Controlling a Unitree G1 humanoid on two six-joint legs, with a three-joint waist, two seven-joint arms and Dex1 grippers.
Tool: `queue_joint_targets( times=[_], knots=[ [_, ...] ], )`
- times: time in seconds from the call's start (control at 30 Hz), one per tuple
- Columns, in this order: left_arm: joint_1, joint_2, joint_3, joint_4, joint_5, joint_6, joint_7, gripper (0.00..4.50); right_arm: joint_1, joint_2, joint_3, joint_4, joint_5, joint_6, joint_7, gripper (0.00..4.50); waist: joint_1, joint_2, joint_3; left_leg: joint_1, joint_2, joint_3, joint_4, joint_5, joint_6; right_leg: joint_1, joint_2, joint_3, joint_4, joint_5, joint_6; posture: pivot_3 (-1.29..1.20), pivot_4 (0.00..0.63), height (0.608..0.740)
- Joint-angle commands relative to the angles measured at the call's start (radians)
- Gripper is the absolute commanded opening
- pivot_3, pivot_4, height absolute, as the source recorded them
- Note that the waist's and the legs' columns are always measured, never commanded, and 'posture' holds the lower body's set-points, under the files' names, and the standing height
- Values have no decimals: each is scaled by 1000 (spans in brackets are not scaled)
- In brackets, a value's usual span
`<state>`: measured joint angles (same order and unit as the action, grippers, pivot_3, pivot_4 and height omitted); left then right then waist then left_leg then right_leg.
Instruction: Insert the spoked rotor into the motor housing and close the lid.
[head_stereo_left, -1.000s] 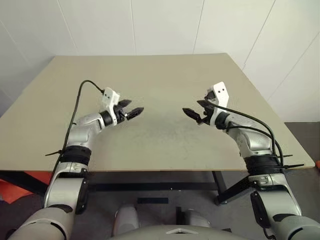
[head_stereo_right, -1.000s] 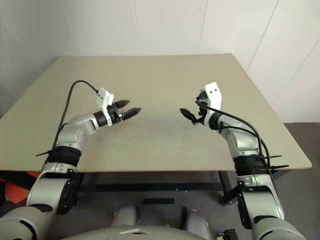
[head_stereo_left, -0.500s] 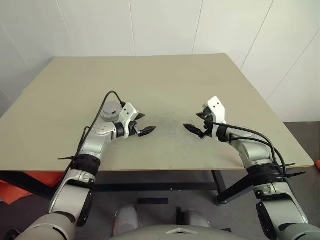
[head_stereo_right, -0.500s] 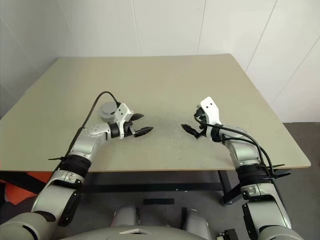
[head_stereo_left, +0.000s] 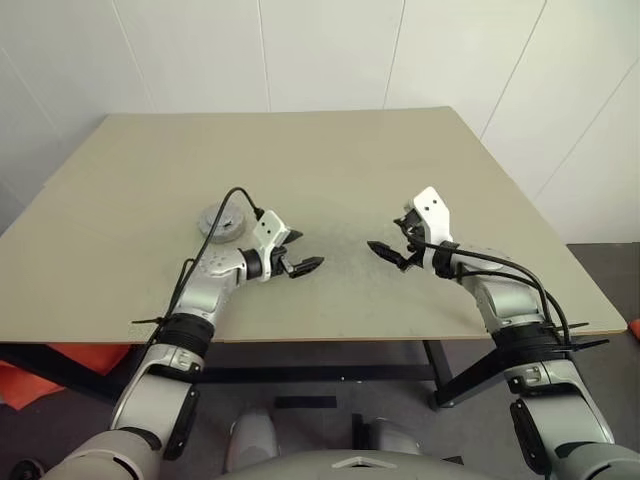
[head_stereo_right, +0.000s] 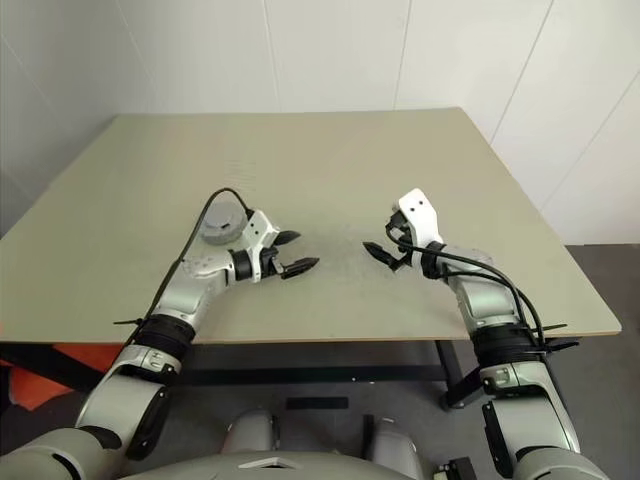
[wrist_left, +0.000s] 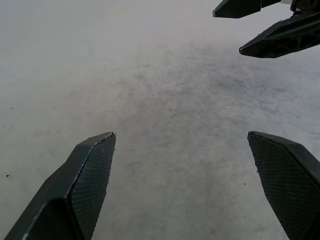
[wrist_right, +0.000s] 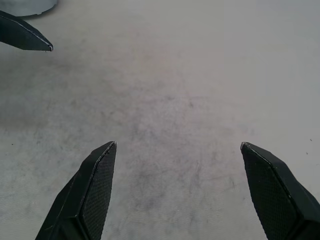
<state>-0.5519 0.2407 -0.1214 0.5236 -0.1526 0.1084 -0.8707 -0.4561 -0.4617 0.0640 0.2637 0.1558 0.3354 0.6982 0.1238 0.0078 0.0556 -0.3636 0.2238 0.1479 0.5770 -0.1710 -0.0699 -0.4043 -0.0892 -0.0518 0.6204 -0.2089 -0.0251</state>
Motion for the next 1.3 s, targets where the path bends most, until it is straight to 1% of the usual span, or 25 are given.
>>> queue_joint_targets(
  times=[0.03, 0.73, 1.3],
  knots=[
    [-32, 3, 10, -5, 3, -29, 4, 4478, -27, -1, -14, -4, -10, -29, -9, 4500, 0, 0, 0, 0, 0, 0, 0, -1, 1, 0, 0, 0, 0, 0, 0, 0, 0, 740],
    [-43, 0, 14, 13, 8, -46, 35, 4478, -67, 16, -10, 62, -43, -70, -38, 4500, 0, 0, 0, 2, 0, 0, 0, -2, 4, 0, 0, 0, 0, 0, 0, 0, 0, 740],
    [-35, -9, 14, 12, 8, -55, 43, 4478, -67, 19, -16, 64, -49, -76, -55, 4500, 0, 0, 0, 2, 0, 0, 0, -3, 5, 0, 0, 0, -1, 0, 0, 0, 0, 740]
  ],
)
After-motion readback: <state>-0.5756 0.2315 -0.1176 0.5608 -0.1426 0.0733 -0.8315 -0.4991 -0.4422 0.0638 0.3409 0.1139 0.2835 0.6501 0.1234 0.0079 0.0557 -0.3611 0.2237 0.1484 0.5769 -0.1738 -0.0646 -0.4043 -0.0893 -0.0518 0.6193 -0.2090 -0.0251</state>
